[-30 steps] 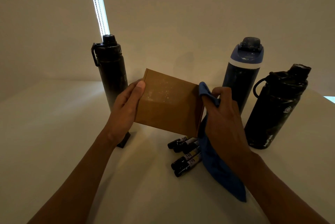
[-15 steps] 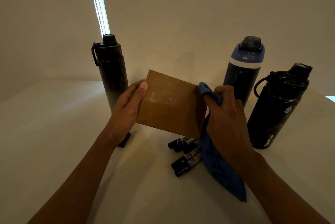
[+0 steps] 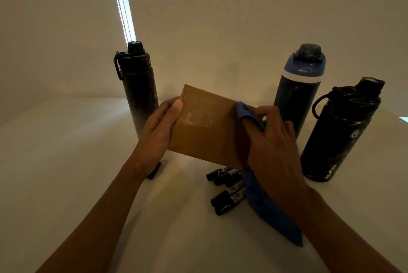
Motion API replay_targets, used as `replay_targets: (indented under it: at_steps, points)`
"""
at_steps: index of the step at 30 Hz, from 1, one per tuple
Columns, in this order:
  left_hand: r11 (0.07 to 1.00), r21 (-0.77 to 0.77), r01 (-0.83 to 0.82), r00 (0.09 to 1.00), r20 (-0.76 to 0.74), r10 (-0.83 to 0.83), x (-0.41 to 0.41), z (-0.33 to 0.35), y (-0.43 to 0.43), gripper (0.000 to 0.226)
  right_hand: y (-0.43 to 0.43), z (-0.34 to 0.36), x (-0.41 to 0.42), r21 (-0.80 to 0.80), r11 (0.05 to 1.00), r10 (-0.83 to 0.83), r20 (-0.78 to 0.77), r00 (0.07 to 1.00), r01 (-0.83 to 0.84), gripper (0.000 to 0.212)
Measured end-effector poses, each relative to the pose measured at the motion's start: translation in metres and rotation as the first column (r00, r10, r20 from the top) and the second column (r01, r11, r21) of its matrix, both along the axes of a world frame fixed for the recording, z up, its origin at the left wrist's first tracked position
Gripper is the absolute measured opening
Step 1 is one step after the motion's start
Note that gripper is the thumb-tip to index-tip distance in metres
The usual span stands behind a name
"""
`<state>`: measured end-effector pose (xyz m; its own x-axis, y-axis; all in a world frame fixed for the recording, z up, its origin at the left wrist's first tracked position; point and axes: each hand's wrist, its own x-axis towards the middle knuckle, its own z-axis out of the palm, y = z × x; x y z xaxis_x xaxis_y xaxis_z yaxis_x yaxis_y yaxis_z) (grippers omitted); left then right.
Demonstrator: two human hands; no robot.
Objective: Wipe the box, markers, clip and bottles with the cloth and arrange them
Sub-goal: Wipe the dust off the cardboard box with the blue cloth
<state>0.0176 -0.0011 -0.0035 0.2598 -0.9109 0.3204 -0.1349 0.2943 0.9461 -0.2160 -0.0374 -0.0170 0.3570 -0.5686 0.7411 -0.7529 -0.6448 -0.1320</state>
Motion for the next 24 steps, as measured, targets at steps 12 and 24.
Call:
replay_targets:
  at_steps: [12,24]
  points:
    - [1.0,0.006,-0.018,1.0,0.024,0.018,-0.002,-0.006,-0.001,0.043,0.007,-0.031,0.034,-0.217,0.925,0.298,-0.097,0.949,-0.313,0.042]
    - [1.0,-0.014,0.015,0.999,0.047,-0.014,-0.006,-0.003,-0.001,0.046,-0.012,-0.014,0.008,0.039,0.998,0.034,0.166,0.986,-0.041,0.061]
